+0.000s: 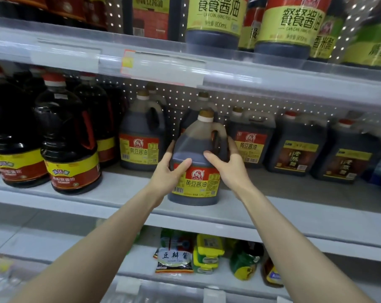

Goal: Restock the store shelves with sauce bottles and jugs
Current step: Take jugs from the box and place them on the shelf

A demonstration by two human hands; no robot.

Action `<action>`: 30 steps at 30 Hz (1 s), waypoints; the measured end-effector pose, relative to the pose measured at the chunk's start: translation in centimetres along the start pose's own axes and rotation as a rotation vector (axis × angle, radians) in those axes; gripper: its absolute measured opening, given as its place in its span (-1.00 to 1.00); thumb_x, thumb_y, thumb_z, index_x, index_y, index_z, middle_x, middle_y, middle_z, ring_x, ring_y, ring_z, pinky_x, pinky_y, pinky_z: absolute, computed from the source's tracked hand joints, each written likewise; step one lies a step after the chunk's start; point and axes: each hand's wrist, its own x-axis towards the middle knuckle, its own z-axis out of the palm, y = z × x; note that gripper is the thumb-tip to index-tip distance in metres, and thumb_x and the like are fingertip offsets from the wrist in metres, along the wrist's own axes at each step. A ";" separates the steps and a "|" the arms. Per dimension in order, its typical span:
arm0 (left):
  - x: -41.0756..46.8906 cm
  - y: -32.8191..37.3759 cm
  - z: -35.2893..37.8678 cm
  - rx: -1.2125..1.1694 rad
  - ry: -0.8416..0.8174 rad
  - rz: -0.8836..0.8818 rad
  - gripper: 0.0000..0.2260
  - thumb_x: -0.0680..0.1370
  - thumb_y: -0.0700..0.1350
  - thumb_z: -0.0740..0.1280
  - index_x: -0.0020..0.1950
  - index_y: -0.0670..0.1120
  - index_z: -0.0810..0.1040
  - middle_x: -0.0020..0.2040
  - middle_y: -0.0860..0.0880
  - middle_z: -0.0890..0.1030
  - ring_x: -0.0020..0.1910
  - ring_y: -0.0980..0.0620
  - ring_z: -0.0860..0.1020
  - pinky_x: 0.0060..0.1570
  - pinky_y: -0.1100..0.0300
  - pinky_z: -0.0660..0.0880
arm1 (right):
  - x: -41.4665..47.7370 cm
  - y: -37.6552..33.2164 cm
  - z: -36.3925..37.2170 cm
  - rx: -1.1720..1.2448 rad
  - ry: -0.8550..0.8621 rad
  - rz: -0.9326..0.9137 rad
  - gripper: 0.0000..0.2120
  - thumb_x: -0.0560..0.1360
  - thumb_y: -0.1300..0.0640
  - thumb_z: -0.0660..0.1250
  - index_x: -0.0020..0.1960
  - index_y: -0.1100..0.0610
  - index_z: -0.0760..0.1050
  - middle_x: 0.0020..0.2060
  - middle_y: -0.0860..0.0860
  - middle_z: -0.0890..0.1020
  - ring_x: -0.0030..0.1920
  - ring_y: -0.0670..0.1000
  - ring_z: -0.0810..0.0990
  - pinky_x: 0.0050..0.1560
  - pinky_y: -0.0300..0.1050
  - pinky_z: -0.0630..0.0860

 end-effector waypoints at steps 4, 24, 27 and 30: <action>0.1 -1.1 0.1 0.050 0.047 0.010 -0.58 0.54 0.11 0.34 0.37 0.10 0.37 0.15 0.03 0.62 0.08 0.02 0.62 0.07 -0.04 0.59 | -1.3 2.0 0.9 0.052 -0.017 0.122 -0.26 0.49 -0.10 0.37 0.55 -0.07 0.08 0.36 -0.04 0.45 0.20 -0.01 0.53 0.14 -0.04 0.55; 4.3 -1.0 0.1 0.014 0.085 -0.009 -0.42 0.56 0.05 0.32 0.52 0.18 0.15 0.30 -0.01 0.52 0.17 -0.07 0.56 0.14 -0.14 0.54 | 3.5 4.9 2.0 0.131 0.043 0.144 -0.28 0.48 -0.10 0.39 0.53 -0.15 0.11 0.39 -0.02 0.44 0.27 0.09 0.51 0.24 0.17 0.51; 5.2 -1.0 0.2 0.010 0.095 -0.014 -0.43 0.56 0.04 0.32 0.52 0.16 0.17 0.28 0.01 0.51 0.17 -0.06 0.55 0.17 -0.10 0.53 | 4.6 5.1 2.2 0.116 0.050 0.159 -0.28 0.49 -0.09 0.37 0.53 -0.15 0.10 0.41 -0.01 0.42 0.30 0.11 0.48 0.26 0.19 0.49; 5.9 -1.0 0.2 0.011 0.092 -0.008 -0.45 0.56 0.04 0.31 0.51 0.16 0.19 0.27 0.03 0.51 0.17 -0.03 0.55 0.17 -0.08 0.53 | 5.6 5.1 2.3 0.075 0.060 0.163 -0.29 0.50 -0.09 0.36 0.54 -0.13 0.09 0.42 0.00 0.41 0.32 0.13 0.46 0.26 0.22 0.47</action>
